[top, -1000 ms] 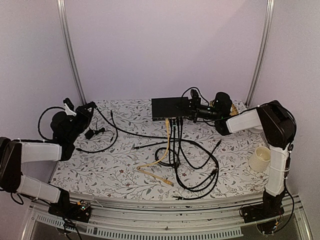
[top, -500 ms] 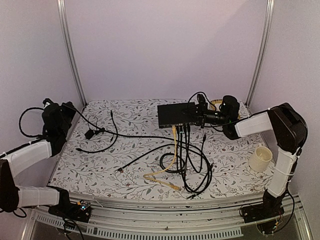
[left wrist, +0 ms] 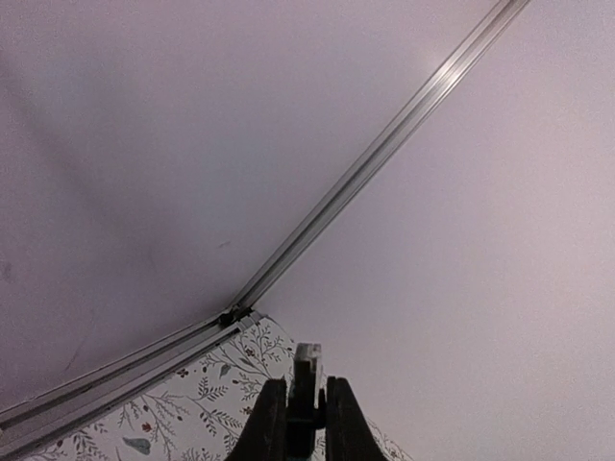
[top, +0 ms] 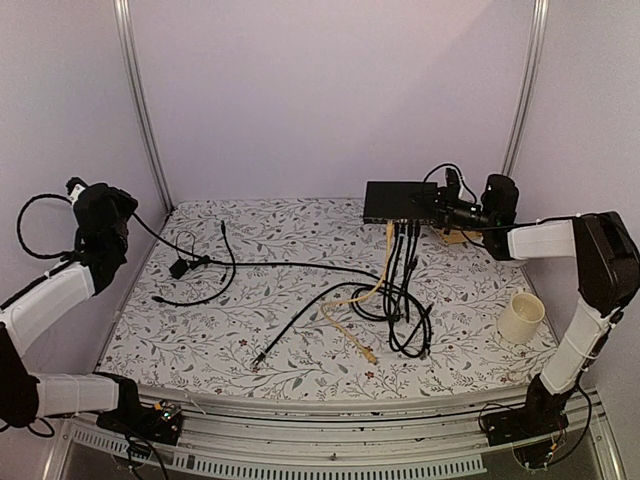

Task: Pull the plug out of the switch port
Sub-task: Place the connector at the corner of the board.

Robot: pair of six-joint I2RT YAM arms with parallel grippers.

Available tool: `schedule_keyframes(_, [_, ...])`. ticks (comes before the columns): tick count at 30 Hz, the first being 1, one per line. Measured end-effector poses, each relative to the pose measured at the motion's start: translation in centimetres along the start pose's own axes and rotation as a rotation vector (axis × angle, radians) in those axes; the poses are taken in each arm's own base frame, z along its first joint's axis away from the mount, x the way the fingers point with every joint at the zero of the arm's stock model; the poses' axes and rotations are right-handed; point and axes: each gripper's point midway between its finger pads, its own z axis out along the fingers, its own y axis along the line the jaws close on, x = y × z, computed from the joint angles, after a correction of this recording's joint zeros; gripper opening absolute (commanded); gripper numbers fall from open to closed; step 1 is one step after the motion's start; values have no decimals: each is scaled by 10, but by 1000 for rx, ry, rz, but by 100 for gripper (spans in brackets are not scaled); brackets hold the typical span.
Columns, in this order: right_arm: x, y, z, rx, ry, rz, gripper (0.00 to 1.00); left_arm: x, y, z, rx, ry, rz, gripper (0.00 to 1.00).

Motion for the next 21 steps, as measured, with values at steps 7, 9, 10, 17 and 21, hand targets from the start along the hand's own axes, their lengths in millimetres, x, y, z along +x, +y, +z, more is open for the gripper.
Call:
schedule_keyframes(7, [-41, -7, -22, 55, -93, -26, 2, -27, 10, -5, -82, -74, 80, 0])
schedule_keyframes(9, [-52, -7, -27, 68, -113, -37, 2, -35, 14, -7, -104, -93, 100, 0])
schedule_keyframes(10, [-57, -6, -29, 74, -122, -43, 2, -40, 15, -8, -115, -105, 110, 0])
schedule_keyframes(17, [-87, -3, -45, 101, -191, -83, 2, -79, 19, -13, -173, -190, 166, 0])
schedule_keyframes(21, [-99, -4, -51, 122, -220, -97, 2, -107, 12, -14, -188, -247, 196, 0])
